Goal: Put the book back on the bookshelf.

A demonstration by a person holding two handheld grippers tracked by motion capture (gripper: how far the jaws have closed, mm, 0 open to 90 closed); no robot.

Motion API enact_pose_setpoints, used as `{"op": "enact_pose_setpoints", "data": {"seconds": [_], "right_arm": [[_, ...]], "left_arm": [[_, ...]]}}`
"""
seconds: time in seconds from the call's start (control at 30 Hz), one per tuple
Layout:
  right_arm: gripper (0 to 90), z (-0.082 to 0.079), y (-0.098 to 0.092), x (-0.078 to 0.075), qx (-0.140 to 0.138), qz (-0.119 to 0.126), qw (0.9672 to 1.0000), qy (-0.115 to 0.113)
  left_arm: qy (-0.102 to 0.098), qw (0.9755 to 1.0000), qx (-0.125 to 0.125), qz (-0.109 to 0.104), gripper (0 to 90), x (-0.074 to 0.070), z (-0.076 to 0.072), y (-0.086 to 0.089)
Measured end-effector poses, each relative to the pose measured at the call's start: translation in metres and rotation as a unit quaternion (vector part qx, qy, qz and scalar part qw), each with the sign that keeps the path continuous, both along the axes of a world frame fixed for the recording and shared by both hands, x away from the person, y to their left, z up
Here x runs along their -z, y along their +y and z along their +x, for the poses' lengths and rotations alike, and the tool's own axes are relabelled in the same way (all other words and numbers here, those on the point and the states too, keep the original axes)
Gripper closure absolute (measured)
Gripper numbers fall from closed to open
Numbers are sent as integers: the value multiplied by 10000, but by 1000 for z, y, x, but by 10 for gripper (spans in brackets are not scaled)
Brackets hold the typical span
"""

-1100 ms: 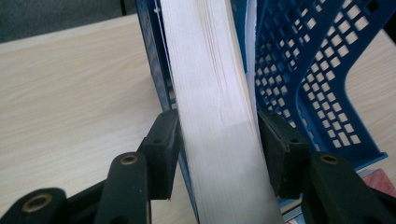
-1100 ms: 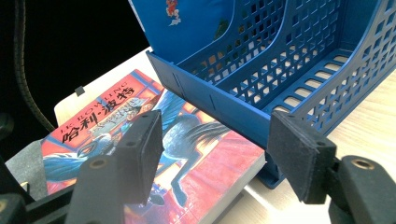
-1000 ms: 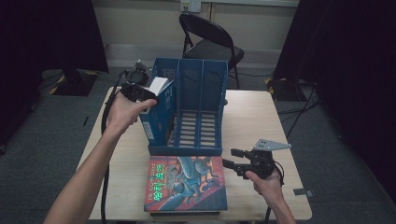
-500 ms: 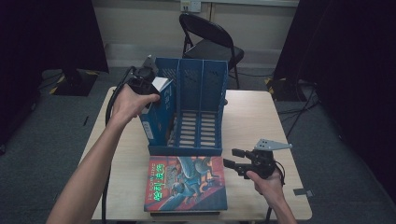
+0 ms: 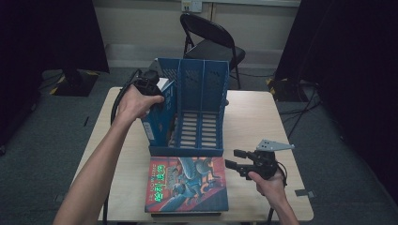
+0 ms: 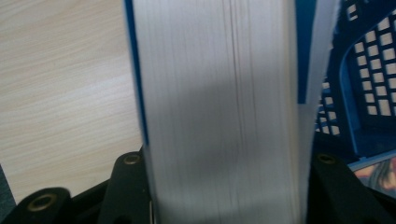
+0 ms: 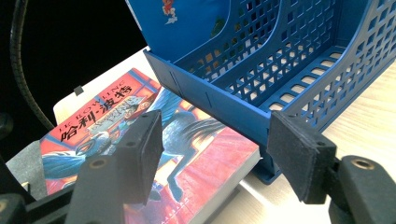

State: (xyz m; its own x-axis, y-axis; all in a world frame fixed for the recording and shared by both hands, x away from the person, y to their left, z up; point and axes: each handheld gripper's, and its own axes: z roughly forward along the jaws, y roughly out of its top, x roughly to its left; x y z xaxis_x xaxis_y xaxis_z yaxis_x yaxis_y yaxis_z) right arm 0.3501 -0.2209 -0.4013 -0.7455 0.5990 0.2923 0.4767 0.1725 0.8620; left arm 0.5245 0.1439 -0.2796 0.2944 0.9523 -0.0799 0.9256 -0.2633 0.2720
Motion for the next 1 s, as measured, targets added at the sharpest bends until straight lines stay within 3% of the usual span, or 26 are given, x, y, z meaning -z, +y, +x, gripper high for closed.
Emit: {"op": "enact_pose_setpoints", "data": {"seconds": [0.17,0.33,0.47,0.63,1.0], "right_arm": [[354,0,-1,1,16,8,10000,14],[354,0,-1,0,7,-2,10000,9],[354,-1,-1,0,11,3,10000,3],[353,0,-2,0,15,-1,10000,7],[351,1,-3,1,26,21,10000,35]], "left_arm": [[-27,10000,-36,-18,574,0,0,0],[-70,9998,172,-7,593,0,-1,-1],[-31,10000,43,-50,597,-1,-1,-1],[8,9999,112,-64,609,-1,0,-1],[-67,9998,-45,-176,615,-1,-2,0]]}}
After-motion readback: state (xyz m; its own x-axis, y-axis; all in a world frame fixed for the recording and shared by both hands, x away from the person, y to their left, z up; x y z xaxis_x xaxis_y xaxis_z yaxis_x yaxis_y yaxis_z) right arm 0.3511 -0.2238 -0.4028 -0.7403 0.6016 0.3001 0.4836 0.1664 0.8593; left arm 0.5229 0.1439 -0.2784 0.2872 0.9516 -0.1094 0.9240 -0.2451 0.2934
